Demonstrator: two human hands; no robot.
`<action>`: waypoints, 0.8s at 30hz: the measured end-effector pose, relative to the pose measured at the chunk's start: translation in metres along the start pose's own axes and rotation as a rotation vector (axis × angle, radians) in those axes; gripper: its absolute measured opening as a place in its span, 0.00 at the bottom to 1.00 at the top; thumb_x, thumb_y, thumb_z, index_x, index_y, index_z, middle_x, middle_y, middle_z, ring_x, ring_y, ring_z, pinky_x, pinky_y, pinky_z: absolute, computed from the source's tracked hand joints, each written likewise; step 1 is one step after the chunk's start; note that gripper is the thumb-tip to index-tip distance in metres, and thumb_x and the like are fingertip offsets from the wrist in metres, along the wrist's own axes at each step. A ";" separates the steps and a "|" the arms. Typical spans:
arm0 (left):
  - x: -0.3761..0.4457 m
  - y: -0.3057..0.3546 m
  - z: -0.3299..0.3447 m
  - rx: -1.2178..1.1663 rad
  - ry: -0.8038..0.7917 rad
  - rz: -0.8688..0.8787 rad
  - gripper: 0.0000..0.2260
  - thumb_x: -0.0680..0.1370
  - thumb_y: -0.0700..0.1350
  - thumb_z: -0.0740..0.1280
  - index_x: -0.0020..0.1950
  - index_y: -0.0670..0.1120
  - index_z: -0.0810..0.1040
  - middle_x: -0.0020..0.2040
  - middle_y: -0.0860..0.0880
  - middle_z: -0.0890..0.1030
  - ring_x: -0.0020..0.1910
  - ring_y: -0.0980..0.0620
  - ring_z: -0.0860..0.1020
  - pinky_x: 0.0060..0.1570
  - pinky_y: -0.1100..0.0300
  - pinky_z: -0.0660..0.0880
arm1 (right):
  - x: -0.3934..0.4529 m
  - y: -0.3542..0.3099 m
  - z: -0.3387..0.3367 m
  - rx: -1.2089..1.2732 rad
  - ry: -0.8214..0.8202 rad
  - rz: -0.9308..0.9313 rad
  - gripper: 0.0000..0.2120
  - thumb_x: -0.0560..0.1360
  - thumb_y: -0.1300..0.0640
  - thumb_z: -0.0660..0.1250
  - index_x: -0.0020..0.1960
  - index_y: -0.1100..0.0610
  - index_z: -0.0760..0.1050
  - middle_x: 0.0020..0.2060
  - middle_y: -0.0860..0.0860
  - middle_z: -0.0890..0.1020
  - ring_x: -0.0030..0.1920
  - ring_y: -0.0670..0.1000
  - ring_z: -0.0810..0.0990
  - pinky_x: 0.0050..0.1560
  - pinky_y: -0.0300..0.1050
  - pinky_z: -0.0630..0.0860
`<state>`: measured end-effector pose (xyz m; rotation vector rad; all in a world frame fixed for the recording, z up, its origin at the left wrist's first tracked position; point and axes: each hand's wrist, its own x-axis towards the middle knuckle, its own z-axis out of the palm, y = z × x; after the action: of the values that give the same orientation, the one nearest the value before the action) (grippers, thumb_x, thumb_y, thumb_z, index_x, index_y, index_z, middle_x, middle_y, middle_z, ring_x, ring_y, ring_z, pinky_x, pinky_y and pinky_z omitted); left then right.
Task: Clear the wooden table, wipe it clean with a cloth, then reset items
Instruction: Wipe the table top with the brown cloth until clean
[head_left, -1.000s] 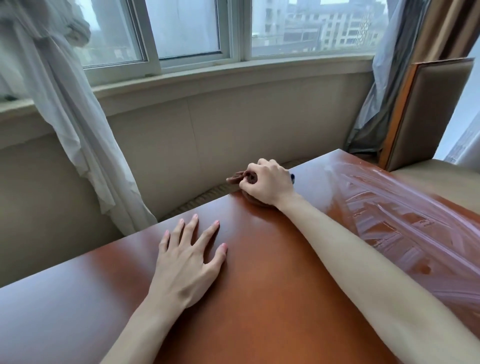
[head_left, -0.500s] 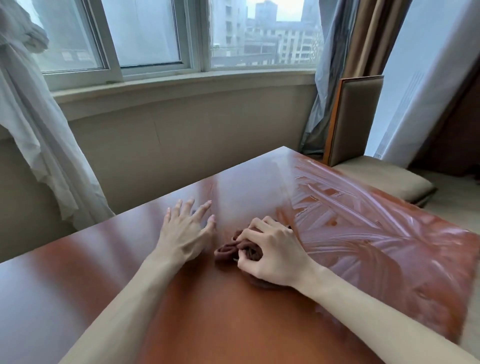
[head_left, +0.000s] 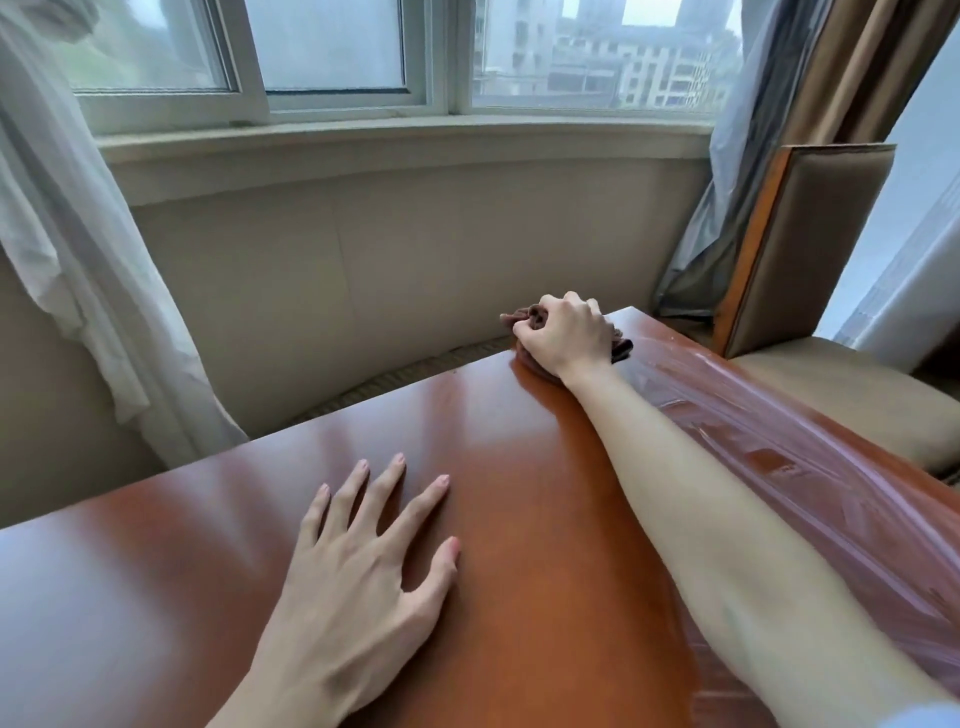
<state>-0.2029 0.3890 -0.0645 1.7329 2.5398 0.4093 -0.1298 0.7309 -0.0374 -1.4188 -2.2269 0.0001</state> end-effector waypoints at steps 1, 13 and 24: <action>0.001 0.000 -0.001 -0.006 0.007 -0.003 0.29 0.74 0.71 0.37 0.76 0.75 0.48 0.82 0.62 0.45 0.80 0.57 0.39 0.78 0.53 0.37 | 0.008 0.000 0.003 -0.004 -0.002 0.011 0.17 0.74 0.41 0.64 0.51 0.52 0.82 0.49 0.54 0.80 0.55 0.63 0.77 0.50 0.52 0.70; 0.000 0.001 -0.004 0.010 -0.074 0.019 0.32 0.75 0.70 0.41 0.80 0.67 0.54 0.83 0.53 0.53 0.81 0.48 0.48 0.79 0.46 0.44 | -0.216 -0.011 -0.096 0.068 -0.075 -0.211 0.16 0.71 0.38 0.63 0.47 0.47 0.81 0.44 0.48 0.80 0.49 0.56 0.78 0.46 0.49 0.74; -0.002 0.000 -0.006 -0.041 -0.057 0.047 0.31 0.76 0.68 0.46 0.80 0.65 0.57 0.83 0.52 0.55 0.82 0.48 0.49 0.79 0.46 0.45 | -0.258 -0.014 -0.119 0.056 -0.060 -0.202 0.14 0.71 0.38 0.64 0.45 0.47 0.79 0.42 0.47 0.78 0.48 0.55 0.78 0.44 0.47 0.73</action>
<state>-0.2034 0.3861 -0.0591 1.7666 2.4386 0.4048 -0.0075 0.4739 -0.0342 -1.1738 -2.3910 0.0366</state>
